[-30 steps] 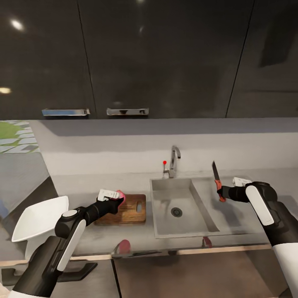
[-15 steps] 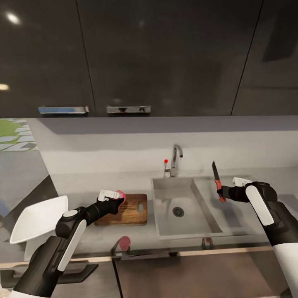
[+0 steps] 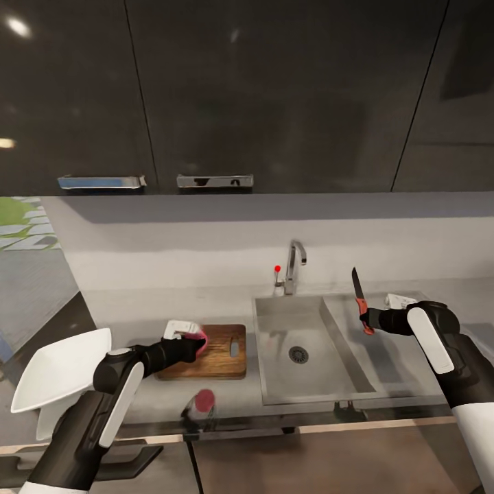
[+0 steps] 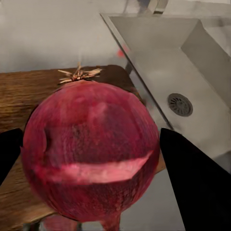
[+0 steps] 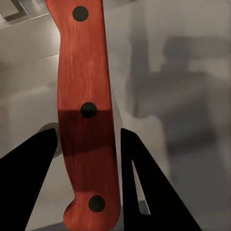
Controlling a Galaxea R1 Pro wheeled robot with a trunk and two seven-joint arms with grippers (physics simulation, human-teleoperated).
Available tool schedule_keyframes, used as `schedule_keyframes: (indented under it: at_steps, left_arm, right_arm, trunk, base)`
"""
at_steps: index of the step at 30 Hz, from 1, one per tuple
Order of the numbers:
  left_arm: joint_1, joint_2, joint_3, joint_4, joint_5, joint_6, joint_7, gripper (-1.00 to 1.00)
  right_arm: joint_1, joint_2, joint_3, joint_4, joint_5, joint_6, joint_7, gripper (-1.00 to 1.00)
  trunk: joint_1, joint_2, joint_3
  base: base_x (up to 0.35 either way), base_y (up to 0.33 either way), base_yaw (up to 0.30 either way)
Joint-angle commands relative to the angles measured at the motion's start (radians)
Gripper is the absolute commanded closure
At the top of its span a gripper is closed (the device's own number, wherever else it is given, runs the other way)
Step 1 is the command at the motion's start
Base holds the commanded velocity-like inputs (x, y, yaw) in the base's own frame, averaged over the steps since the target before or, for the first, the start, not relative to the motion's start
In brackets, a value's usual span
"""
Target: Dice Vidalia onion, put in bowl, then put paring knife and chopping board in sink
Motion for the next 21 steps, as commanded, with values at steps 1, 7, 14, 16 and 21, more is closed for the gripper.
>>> schedule_keyframes:
  at_steps: [1, 7, 14, 16, 21]
  left_arm:
    - [-0.001, 0.001, 0.008, -0.001, 0.005, 0.02, 0.002, 1.0]
    - [-0.001, 0.002, 0.034, -0.008, 0.004, 0.032, 0.005, 1.0]
    - [-0.001, 0.001, 0.037, -0.011, 0.004, 0.032, 0.005, 1.0]
    - [-0.001, 0.0, 0.038, -0.008, 0.004, 0.033, 0.007, 1.0]
    - [-0.002, -0.004, 0.038, -0.004, 0.004, 0.045, 0.01, 1.0]
  right_arm:
    - [-0.001, -0.001, 0.002, -0.001, -0.011, 0.002, -0.011, 1.0]
    - [-0.001, -0.001, 0.003, -0.001, -0.011, 0.002, -0.011, 1.0]
    - [-0.001, -0.001, 0.003, -0.001, -0.011, 0.002, -0.011, 1.0]
    - [-0.001, -0.001, 0.003, -0.001, -0.01, 0.002, -0.011, 1.0]
    - [-0.001, -0.001, 0.003, -0.001, -0.011, 0.002, -0.011, 1.0]
  trunk:
    - [0.001, -0.002, -0.003]
    - [0.001, -0.002, -0.009]
    - [0.001, -0.002, -0.019]
    - [0.001, -0.002, -0.022]
    - [0.001, -0.002, -0.029]
  base:
    - [0.0, 0.0, 0.0]
    - [0.0, 0.0, 0.0]
    - [0.0, 0.0, 0.0]
    - [0.0, 0.0, 0.0]
    - [0.0, 0.0, 0.0]
